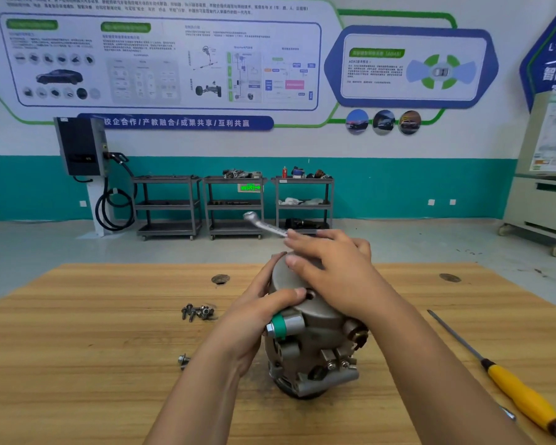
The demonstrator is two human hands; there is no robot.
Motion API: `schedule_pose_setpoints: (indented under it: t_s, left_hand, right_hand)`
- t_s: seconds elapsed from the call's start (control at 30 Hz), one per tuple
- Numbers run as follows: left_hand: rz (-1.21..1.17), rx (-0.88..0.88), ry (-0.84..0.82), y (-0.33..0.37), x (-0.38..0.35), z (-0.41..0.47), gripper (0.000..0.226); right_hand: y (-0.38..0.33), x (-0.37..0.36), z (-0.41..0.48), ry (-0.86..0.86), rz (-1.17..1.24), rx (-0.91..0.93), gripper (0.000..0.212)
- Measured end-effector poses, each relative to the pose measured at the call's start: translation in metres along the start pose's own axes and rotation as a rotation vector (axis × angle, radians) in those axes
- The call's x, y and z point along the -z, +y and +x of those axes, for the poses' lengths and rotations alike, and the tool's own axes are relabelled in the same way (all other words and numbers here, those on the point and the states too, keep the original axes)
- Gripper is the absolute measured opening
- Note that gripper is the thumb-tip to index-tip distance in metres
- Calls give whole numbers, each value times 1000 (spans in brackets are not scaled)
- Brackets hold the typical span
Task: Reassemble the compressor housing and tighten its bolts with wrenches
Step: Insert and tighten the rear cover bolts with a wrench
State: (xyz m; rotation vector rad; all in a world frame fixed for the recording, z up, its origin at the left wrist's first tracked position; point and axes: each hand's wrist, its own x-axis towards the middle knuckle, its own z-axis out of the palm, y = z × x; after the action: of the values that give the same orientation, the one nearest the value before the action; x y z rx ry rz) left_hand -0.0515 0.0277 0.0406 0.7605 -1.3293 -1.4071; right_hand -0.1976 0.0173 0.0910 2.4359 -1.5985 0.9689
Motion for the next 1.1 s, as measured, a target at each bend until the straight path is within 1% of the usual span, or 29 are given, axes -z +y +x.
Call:
schedule_pose_setpoints:
  t_s: [0.1, 0.17, 0.27, 0.33, 0.47, 0.53, 0.6, 0.67, 0.73, 0.77, 0.83, 0.9, 1.0, 1.07, 1.1]
  left_hand:
    - [-1, 5, 14, 0, 2, 0, 69]
    - [3, 6, 17, -1, 4, 0, 69]
    - [-17, 9, 14, -2, 6, 0, 68]
    - [-26, 14, 9, -3, 5, 1, 67]
    - [-46, 14, 9, -4, 1, 3, 68]
    - [-73, 24, 1, -3, -1, 4, 68]
    - [-83, 28, -5, -2, -3, 4, 68]
    - [-82, 27, -1, -2, -3, 4, 67]
    - [-70, 22, 4, -2, -2, 3, 68]
    - [-58, 19, 9, -2, -1, 2, 69]
    - [-50, 12, 14, -2, 2, 1, 71]
    - [-67, 7, 18, -2, 2, 0, 71]
    - [-62, 6, 16, 0, 0, -1, 73]
    - [-63, 7, 17, 0, -2, -2, 74]
    - [-65, 7, 13, 1, -3, -2, 75]
  right_hand:
    - [9, 8, 13, 45, -55, -127, 37]
    - [21, 13, 12, 98, -47, -174, 35]
    - [41, 14, -3, 180, -13, -192, 34]
    - [51, 10, -19, 240, -34, -195, 34]
    - [55, -4, -54, 411, -39, -173, 32]
    - [48, -13, -69, 484, -56, -201, 38]
    - [43, -18, -79, 582, -131, -268, 40]
    - [42, -16, -85, 683, -186, -353, 34]
    - [48, -11, -88, 736, -163, -376, 24]
    - [51, -8, -89, 734, -111, -357, 22]
    - [55, -4, -92, 728, 8, -257, 22]
    - [52, -1, -96, 807, 36, -151, 19]
    - [39, -4, -105, 932, 62, 15, 21]
    - [28, -10, -107, 926, 114, 149, 18]
    - [23, -11, -107, 884, 141, 219, 17]
